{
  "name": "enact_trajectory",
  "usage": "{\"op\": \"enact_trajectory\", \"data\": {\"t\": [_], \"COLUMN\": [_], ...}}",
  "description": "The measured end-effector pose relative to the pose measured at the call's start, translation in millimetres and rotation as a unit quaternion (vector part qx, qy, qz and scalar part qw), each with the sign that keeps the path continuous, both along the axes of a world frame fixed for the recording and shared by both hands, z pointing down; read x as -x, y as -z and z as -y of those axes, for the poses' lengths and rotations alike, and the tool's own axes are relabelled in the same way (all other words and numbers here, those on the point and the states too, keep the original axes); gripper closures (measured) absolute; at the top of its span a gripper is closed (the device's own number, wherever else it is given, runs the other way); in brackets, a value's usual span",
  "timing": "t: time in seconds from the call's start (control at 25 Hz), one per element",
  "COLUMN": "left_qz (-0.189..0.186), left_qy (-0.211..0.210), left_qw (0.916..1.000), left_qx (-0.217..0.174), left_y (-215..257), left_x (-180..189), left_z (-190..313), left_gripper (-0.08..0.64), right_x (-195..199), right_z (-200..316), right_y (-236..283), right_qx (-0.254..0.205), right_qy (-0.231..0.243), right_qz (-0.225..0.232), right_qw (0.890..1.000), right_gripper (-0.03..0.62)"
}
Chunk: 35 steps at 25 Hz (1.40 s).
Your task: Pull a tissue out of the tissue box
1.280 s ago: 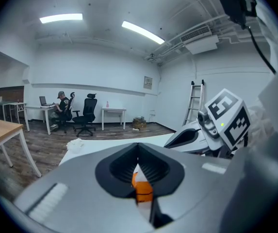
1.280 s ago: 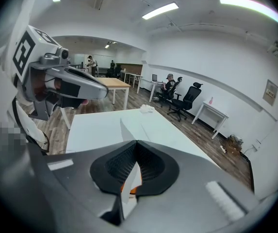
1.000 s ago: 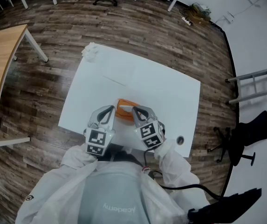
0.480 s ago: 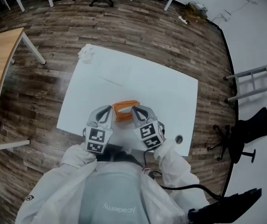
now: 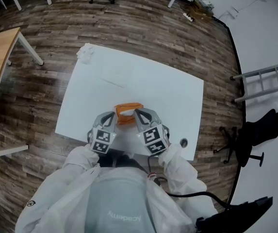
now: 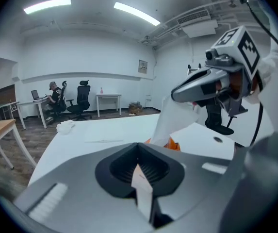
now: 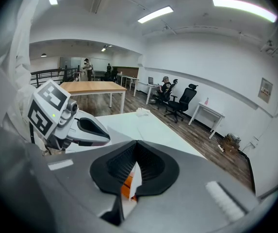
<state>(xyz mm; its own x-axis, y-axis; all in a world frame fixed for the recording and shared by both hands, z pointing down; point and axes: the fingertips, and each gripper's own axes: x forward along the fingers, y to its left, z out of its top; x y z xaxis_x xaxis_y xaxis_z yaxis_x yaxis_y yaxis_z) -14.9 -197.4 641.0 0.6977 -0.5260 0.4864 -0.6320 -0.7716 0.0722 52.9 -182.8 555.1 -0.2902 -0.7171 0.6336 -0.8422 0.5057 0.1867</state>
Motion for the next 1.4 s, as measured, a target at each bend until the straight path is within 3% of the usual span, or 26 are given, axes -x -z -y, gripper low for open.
{"op": "enact_trajectory", "data": {"t": [1.4], "left_qz": [0.049], "left_qy": [-0.01], "left_qw": [0.9985], "left_qx": [0.021], "left_y": [-52.4], "left_x": [-10.7], "left_z": [4.6], "left_gripper": [0.56], "right_x": [19.7], "right_z": [-8.3], "right_y": [24.6], "right_qx": [-0.011], "right_qy": [0.017], "right_qz": [0.048], "right_qw": [0.999], "right_gripper": [0.592]}}
